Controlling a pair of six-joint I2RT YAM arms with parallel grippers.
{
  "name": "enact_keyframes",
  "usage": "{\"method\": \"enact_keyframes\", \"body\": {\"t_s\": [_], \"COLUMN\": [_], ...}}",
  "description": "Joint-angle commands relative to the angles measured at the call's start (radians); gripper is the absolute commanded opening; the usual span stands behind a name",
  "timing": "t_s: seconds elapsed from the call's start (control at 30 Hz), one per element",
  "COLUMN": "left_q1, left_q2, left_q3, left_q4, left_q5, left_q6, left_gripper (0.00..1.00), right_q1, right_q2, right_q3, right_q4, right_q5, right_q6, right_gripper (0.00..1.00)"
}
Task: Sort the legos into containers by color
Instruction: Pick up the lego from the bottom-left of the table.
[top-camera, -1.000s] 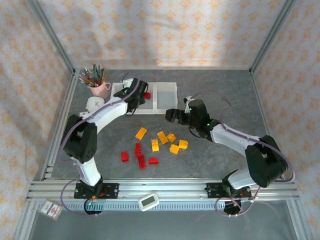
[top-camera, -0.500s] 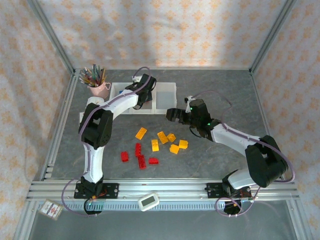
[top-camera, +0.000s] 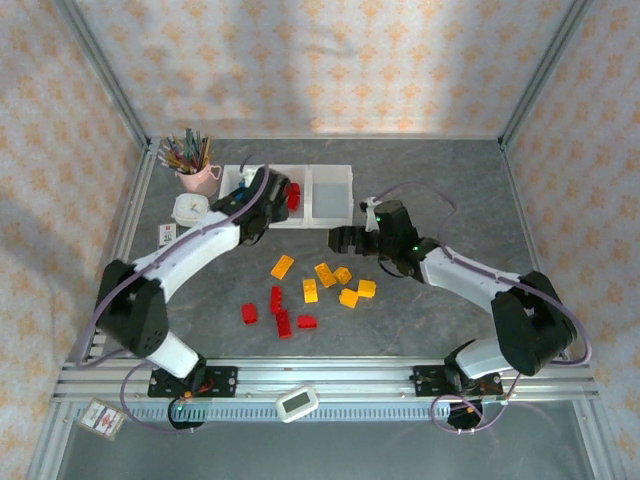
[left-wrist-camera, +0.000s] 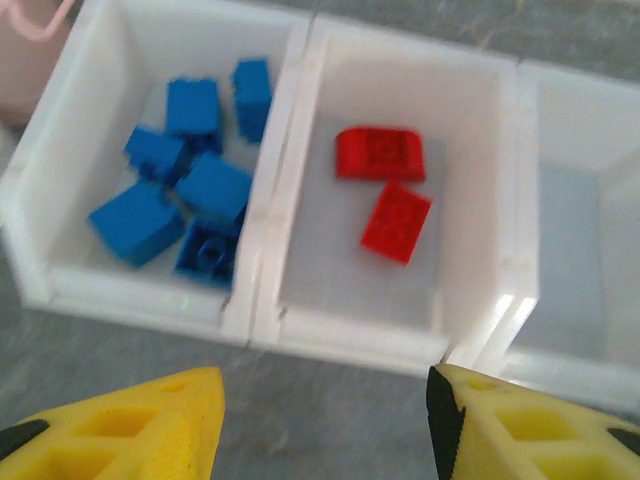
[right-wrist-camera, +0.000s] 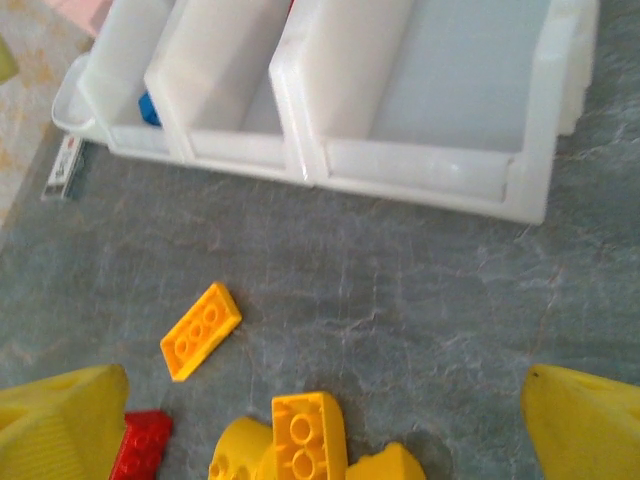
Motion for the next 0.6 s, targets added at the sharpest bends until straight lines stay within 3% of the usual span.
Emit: {"method": "enact_keyframes", "body": {"t_s": [0.0,0.33,0.57], "left_q1": [-0.013,-0.076,-0.144], "left_q2": [-0.111,-0.449,-0.55], "left_q3": [-0.129,-0.423,-0.578], "left_q4": [-0.088,-0.297,-0.311], "left_q5": [0.004,0.038,0.094], "left_q6": [-0.075,-0.279,-0.411], "left_gripper": [0.59,0.61,0.65], "right_q1": [0.043,0.194,0.28], "right_q2": [-0.046,-0.055,-0.021], "right_q3": [-0.002,-0.108,-0.164], "right_q4": [-0.036,0.067,0.165], "right_q5": [-0.011,-0.009,0.006], "right_q6": [-0.046,-0.012,0.002], "right_gripper": [1.0,1.0,1.0]}}
